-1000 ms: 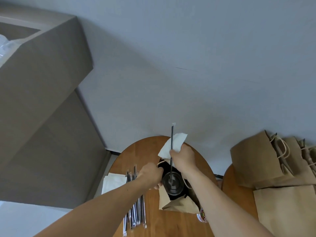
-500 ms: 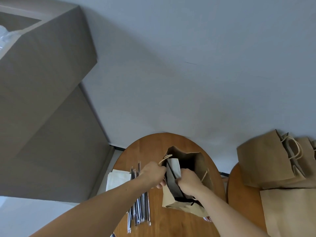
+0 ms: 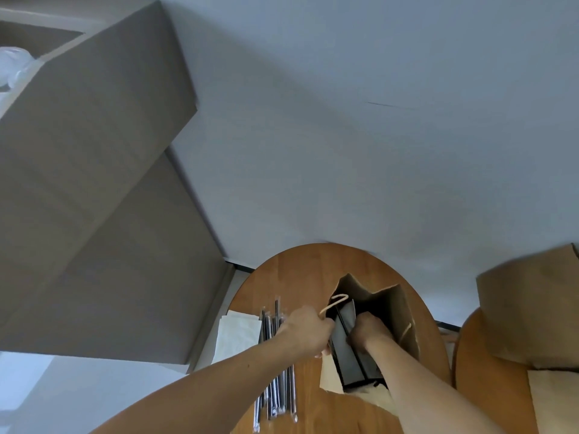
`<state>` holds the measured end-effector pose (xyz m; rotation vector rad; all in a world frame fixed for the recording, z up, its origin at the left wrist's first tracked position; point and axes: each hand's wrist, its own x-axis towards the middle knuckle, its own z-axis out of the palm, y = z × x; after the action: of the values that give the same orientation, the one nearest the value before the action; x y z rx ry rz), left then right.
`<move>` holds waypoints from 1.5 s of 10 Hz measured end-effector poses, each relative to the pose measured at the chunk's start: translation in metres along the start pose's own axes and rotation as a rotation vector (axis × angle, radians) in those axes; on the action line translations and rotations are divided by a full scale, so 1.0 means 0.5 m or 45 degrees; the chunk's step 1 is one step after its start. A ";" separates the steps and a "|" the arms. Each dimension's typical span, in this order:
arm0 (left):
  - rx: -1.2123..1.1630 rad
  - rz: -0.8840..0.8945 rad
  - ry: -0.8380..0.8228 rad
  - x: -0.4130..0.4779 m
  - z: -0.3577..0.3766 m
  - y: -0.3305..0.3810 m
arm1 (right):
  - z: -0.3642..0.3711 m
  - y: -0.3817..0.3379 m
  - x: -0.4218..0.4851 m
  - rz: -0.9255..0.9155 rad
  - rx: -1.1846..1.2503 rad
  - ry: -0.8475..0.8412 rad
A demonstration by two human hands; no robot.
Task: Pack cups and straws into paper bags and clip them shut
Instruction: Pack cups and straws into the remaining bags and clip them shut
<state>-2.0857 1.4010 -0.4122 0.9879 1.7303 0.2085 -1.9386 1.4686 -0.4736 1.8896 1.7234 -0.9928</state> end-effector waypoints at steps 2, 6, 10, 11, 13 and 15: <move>0.013 0.018 -0.014 0.003 0.003 0.007 | -0.014 0.004 -0.028 -0.048 -0.044 0.102; -0.003 0.266 0.065 -0.005 0.011 0.037 | -0.127 0.026 -0.143 -0.657 -0.031 0.408; -0.126 0.163 -0.310 -0.042 0.070 0.015 | -0.089 0.156 -0.135 -0.178 0.866 -0.020; -0.081 0.160 -0.304 -0.043 0.099 0.026 | -0.075 0.130 -0.148 -0.256 0.965 -0.098; 0.014 0.232 -0.137 -0.035 0.157 0.062 | -0.068 0.105 -0.157 -0.303 1.181 -0.143; 0.423 0.130 0.093 -0.016 0.146 0.079 | -0.087 0.132 -0.136 -0.545 0.872 0.090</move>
<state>-2.0025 1.3975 -0.4133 1.3259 1.8186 0.0218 -1.8634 1.4412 -0.4067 1.9689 2.0541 -1.8960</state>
